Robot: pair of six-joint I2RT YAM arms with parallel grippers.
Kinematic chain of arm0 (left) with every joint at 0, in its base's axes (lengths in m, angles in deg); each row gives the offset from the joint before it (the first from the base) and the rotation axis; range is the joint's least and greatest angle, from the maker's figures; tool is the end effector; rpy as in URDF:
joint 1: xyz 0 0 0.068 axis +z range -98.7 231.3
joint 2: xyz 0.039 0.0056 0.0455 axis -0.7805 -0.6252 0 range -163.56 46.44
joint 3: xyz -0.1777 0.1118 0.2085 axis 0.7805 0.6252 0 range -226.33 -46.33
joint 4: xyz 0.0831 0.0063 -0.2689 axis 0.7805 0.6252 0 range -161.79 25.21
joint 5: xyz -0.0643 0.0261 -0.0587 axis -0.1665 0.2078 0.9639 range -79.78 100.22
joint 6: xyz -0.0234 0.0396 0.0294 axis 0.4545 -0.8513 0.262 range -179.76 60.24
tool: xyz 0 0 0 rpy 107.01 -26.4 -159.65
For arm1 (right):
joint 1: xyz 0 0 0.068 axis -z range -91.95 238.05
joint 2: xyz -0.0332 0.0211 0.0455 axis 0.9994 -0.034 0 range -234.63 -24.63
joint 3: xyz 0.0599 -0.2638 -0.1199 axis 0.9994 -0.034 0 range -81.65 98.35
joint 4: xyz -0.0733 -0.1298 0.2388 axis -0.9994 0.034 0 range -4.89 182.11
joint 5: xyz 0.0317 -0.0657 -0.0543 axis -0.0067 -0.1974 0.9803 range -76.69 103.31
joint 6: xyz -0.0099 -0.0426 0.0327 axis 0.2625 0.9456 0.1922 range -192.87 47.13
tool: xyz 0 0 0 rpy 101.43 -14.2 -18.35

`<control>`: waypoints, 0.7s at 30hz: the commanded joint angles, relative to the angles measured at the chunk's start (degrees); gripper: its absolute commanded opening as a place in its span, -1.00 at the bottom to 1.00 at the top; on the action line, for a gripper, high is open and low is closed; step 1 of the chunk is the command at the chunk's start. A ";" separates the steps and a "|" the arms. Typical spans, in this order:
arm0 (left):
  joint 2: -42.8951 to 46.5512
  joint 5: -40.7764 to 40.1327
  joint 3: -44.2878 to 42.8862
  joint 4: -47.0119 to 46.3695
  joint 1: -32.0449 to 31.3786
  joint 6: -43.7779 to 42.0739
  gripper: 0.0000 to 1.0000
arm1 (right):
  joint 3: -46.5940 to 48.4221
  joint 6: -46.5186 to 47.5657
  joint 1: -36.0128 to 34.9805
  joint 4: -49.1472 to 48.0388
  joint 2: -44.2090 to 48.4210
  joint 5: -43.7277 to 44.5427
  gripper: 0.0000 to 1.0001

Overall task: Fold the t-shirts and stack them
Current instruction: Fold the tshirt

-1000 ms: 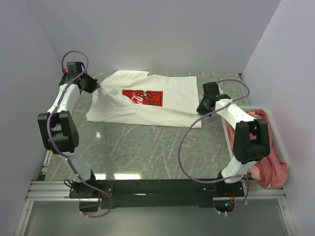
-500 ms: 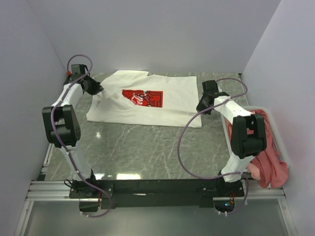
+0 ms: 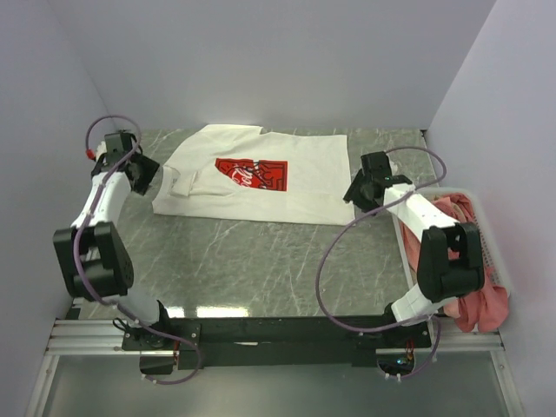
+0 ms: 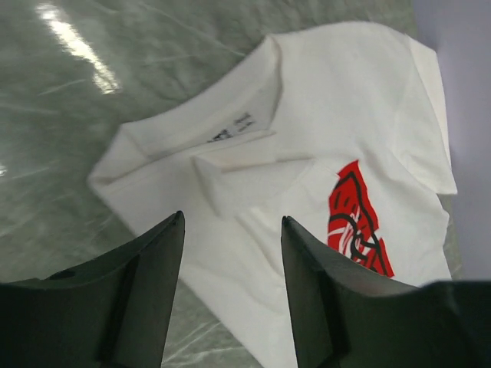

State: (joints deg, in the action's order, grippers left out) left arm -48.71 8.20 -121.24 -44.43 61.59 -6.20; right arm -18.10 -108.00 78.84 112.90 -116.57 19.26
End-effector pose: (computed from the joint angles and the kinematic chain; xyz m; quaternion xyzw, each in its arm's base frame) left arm 0.3845 0.0712 0.2826 -0.4983 0.7878 -0.1180 0.3422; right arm 0.3500 0.0529 0.2355 0.2290 0.9278 0.0637 0.2877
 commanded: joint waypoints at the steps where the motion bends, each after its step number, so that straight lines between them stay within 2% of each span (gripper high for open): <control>1: 8.47 -8.69 6.42 3.13 0.35 2.77 0.17 | -4.56 -2.04 -2.82 -2.21 5.36 -0.59 0.25; 4: 12.26 -11.42 11.52 4.02 0.44 3.39 0.16 | -10.27 -3.62 -3.71 -5.20 8.26 -2.70 0.23; 8: 15.08 -9.85 18.30 -0.01 0.44 3.13 0.04 | -15.73 -5.03 -4.67 -8.71 9.24 -4.46 0.21; 11: 13.16 -7.92 20.42 -1.16 0.44 3.04 -0.05 | -16.26 -5.12 -4.94 -9.77 7.83 -5.17 0.20; 15: 10.61 -4.49 21.83 -6.15 0.44 3.22 -0.08 | -16.53 -5.03 -4.85 -10.74 7.04 -4.28 0.20; 21: 7.27 -2.82 21.56 -9.24 0.44 2.78 -0.03 | -17.32 -5.91 -4.50 -11.88 6.69 -3.32 0.21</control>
State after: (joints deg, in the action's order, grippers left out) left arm -40.71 3.55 -99.30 -48.87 62.20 -3.27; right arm -34.87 -112.77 74.31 103.81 -109.64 14.80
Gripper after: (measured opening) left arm 0.483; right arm 0.601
